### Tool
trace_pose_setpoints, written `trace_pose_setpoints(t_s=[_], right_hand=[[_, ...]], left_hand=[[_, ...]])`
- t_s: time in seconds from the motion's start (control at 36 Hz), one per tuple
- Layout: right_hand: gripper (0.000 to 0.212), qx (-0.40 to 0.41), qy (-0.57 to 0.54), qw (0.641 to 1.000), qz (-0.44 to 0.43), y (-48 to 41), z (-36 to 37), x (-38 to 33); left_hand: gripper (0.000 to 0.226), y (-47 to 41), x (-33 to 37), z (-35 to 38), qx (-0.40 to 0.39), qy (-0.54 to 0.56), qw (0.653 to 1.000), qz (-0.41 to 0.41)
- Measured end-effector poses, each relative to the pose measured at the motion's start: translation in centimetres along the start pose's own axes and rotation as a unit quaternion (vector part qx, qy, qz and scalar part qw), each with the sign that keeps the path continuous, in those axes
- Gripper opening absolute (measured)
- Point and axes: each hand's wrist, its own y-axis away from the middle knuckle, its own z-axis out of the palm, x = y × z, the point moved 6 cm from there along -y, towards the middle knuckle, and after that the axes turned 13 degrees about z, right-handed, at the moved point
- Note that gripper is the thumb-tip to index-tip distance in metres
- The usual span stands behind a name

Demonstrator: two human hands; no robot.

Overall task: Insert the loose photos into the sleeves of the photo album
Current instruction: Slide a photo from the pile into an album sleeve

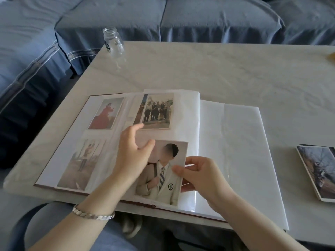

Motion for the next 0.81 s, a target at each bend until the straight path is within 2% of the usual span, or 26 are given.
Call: trace_pose_setpoints(t_s=[0.11,0.19,0.36,0.5,0.56,0.81], right_hand=[[0.013,-0.003,-0.022,1.000,0.004,0.1,-0.6,0.1],[0.013,0.010,-0.024,1.000,0.005,0.1,-1.4,0.1],[0.007,0.041,-0.024,0.999,-0.011,0.4,-2.8,-0.4],[0.026,0.036,0.092,0.995,0.001,0.5,-3.1,-0.6],[0.027,0.040,0.115,0.992,0.004,0.5,-3.5,-0.7],[0.016,0.033,0.043,0.999,-0.004,0.3,-3.1,-1.1]], left_hand=[[0.053,-0.7,-1.8,-1.6,0.048,0.087,0.988,-0.117],[0.055,-1.1,-2.2,-1.3,0.045,0.141,0.977,-0.156],[0.029,-1.1,-0.2,0.6,0.008,0.128,0.987,-0.097],[0.023,-1.2,-0.2,1.2,0.028,0.119,0.986,-0.116],[0.018,-1.1,-0.2,1.3,0.036,0.126,0.985,-0.116],[0.012,-1.0,0.3,1.4,0.037,0.172,0.978,-0.115]])
